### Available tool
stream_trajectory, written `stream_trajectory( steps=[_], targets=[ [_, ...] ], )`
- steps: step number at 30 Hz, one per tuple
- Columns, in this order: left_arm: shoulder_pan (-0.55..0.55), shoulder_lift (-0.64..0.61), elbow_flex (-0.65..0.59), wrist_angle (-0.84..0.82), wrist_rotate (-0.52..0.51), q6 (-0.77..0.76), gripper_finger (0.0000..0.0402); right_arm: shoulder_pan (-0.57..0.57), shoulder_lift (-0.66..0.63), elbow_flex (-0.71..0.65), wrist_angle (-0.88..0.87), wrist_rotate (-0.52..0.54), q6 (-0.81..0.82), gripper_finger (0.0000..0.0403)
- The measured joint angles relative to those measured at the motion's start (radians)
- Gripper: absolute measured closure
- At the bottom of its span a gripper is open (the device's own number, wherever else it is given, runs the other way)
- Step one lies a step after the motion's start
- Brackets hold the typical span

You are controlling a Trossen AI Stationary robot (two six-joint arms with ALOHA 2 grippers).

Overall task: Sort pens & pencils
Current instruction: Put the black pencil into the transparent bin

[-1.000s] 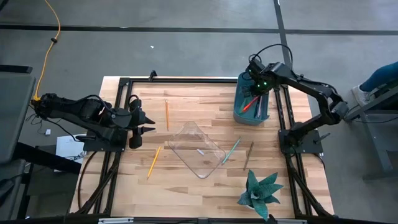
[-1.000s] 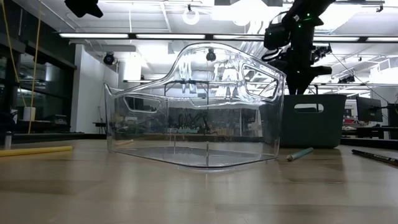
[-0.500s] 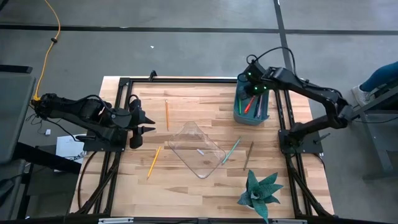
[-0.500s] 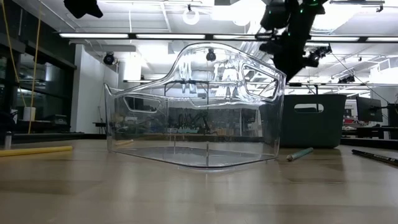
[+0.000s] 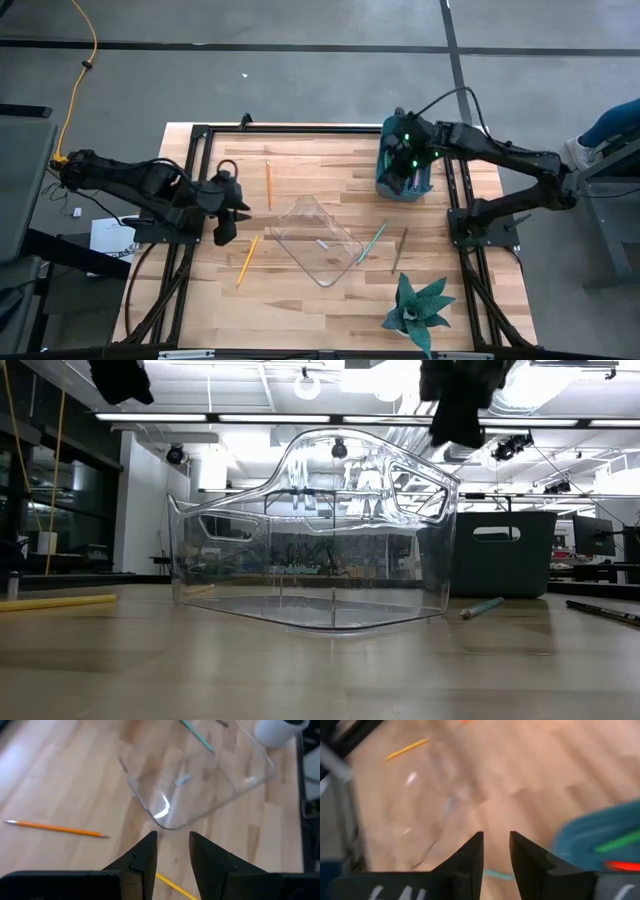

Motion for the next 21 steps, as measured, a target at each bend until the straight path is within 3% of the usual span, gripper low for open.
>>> stream_trajectory(
  steps=[8, 16, 21],
  targets=[
    [-0.062, 0.061, 0.0, 0.007, 0.048, 0.048, 0.03, 0.259, -0.015, 0.0, -0.094, -0.005, 0.019, 0.0318],
    [-0.106, 0.069, 0.0, 0.008, -0.014, 0.025, 0.03, 0.463, -0.009, 0.0, -0.171, 0.148, 0.07, 0.0318],
    [-0.106, 0.068, 0.0, 0.009, -0.02, 0.042, 0.03, 0.55, 0.043, 0.0, -0.183, 0.165, 0.005, 0.0318]
  ],
)
